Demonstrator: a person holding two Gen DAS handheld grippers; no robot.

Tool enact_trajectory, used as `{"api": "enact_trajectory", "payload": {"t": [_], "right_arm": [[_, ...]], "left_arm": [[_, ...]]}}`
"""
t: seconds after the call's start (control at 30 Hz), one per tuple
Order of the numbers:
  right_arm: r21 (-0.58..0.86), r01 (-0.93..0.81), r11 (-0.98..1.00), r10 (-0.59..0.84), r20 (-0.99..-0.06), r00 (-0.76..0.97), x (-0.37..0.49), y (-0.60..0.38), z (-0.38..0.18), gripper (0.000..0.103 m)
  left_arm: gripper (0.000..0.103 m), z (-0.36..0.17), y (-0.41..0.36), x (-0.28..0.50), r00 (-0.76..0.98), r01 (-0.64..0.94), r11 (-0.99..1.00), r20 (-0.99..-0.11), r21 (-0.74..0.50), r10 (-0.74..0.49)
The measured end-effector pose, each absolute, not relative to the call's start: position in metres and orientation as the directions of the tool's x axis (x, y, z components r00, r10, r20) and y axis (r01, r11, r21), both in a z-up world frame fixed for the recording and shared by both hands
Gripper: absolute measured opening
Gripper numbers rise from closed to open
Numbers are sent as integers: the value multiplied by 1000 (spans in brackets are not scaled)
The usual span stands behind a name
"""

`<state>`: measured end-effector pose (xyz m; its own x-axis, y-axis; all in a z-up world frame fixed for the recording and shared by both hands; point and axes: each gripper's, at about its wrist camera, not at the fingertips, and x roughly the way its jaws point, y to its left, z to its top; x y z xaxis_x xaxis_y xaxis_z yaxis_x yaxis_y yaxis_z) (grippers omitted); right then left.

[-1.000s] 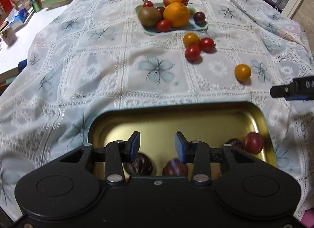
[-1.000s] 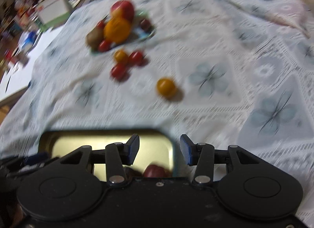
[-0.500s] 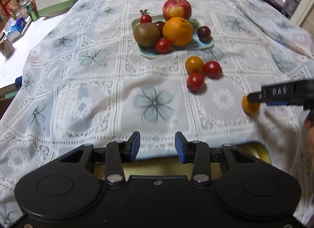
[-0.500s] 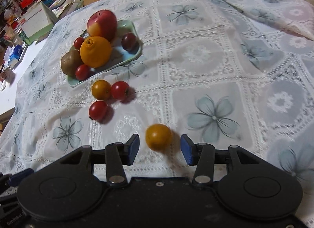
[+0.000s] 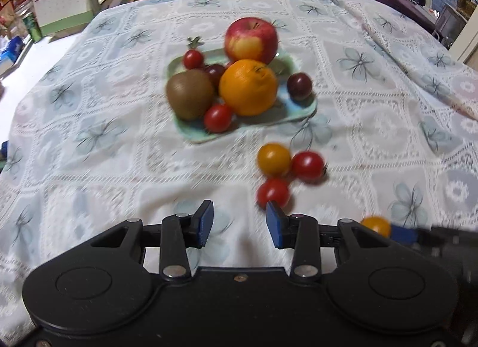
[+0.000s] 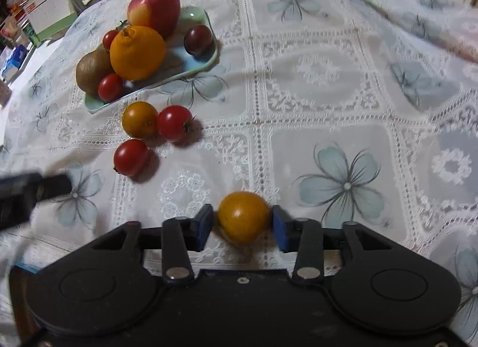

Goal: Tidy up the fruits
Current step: 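Grasp a yellow tomato with the left gripper while the right holds its yellow tomato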

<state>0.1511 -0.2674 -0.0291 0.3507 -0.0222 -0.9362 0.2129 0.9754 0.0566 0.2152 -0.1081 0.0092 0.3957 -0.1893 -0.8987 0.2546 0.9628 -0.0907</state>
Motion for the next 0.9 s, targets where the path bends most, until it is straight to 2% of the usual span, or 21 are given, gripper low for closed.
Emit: {"api": "enact_trajectory", "payload": {"t": [0.27,0.53,0.9], "right_arm": [[172,257,951,59,-917,394,145,-287,-24,38],[183,272,945,43,-893,448,138,-289,-15,38],[182,253,950,48,-889,456,135,-285,-16,38]], "left_arm": [[48,-5,-142,250,394,220,970,-900,-105,-187],[48,-19,-158,268,393,173,983,-911,-63,-128],[58,-32,-159,272,399,144,988,-910,-61,-114]]}}
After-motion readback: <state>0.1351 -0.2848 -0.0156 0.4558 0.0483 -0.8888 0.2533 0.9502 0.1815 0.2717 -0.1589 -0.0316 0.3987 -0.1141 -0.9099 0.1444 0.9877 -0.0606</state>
